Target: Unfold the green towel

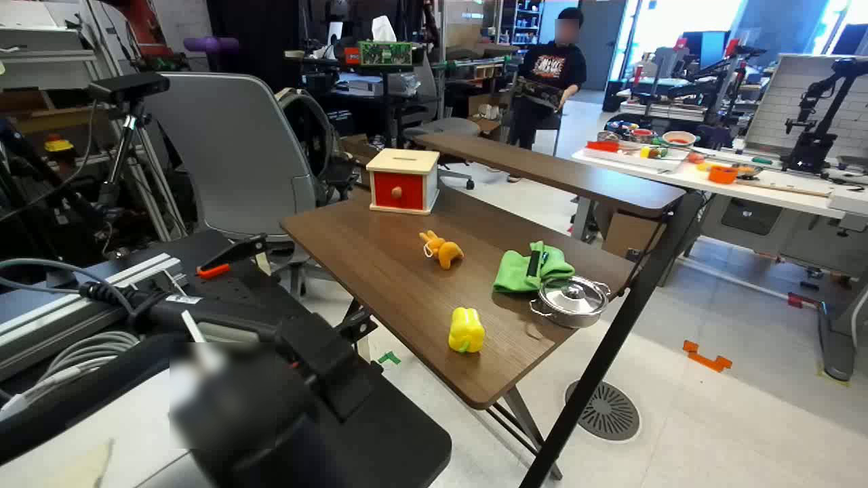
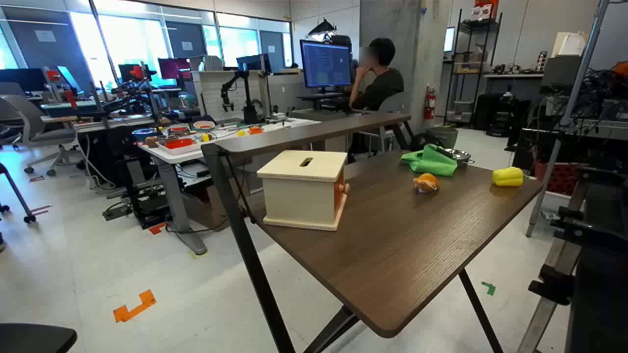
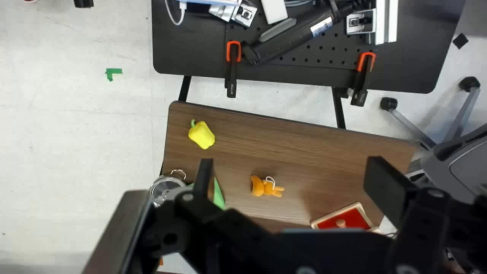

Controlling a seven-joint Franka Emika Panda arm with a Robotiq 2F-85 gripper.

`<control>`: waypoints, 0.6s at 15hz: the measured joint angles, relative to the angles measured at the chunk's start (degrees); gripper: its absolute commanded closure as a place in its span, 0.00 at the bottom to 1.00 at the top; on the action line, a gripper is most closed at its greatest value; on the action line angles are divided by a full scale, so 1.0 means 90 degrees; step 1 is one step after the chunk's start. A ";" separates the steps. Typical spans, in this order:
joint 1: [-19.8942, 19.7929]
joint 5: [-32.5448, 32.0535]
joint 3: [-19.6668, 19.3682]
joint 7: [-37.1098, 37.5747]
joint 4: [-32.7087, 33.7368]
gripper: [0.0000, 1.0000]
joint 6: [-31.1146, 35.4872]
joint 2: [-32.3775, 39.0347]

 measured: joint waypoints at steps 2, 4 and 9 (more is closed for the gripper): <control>0.0000 0.0000 0.0000 0.0000 0.0010 0.00 0.0002 -0.0001; 0.0000 -0.0083 0.0009 0.0004 -0.0001 0.00 0.0039 0.0049; 0.0002 -0.0403 0.0097 0.0096 0.0001 0.00 0.0839 0.0851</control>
